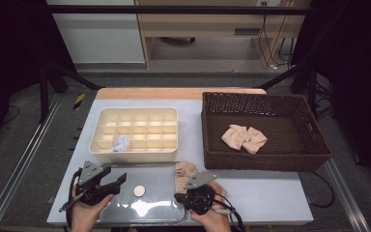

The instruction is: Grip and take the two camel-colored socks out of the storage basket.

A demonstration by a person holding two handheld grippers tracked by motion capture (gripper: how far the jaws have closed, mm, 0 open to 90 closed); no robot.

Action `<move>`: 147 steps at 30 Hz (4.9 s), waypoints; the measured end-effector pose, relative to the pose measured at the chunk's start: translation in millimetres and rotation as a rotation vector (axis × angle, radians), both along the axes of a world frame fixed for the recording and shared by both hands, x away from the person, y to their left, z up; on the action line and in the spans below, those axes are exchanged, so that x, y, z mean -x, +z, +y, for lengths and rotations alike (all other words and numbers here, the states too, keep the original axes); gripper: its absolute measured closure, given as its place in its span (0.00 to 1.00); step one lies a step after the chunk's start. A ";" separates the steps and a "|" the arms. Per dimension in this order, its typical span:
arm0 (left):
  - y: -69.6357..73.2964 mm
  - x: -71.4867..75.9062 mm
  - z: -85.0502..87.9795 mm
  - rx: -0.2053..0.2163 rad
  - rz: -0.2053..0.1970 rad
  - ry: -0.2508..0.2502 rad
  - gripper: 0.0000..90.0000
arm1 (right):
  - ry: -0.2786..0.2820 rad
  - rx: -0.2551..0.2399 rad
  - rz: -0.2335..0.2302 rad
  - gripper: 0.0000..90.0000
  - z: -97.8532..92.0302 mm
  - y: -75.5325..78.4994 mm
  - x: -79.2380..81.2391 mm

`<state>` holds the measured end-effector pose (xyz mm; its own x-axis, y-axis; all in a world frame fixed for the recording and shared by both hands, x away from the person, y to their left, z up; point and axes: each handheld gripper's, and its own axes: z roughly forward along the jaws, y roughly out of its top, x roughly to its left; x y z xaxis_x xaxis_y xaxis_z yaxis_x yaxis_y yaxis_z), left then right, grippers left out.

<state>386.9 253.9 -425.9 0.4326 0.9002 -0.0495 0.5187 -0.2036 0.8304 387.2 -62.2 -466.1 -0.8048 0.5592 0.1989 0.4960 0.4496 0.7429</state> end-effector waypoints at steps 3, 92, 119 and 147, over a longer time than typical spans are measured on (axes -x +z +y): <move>0.4 0.6 -0.5 -0.001 -0.002 -0.003 0.40 | 0.009 -0.004 -0.006 1.00 6.8 1.2 -0.2; -35.5 22.9 -118.6 -0.164 0.219 -0.337 0.90 | -0.278 0.013 0.012 0.90 -103.9 3.3 -25.9; -29.8 8.4 -98.2 -0.156 0.209 -0.336 0.98 | -0.347 0.087 -0.064 0.90 -123.1 15.5 -30.1; -25.4 1.4 -85.6 -0.134 0.169 -0.277 0.82 | -0.303 -0.023 -0.007 0.71 -31.4 -8.9 -47.2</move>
<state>385.5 168.3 -451.3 0.6568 0.7534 -0.0306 0.5562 -0.4567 0.6943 434.4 -93.6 -475.0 -0.6033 0.7695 0.2096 0.5998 0.2645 0.7552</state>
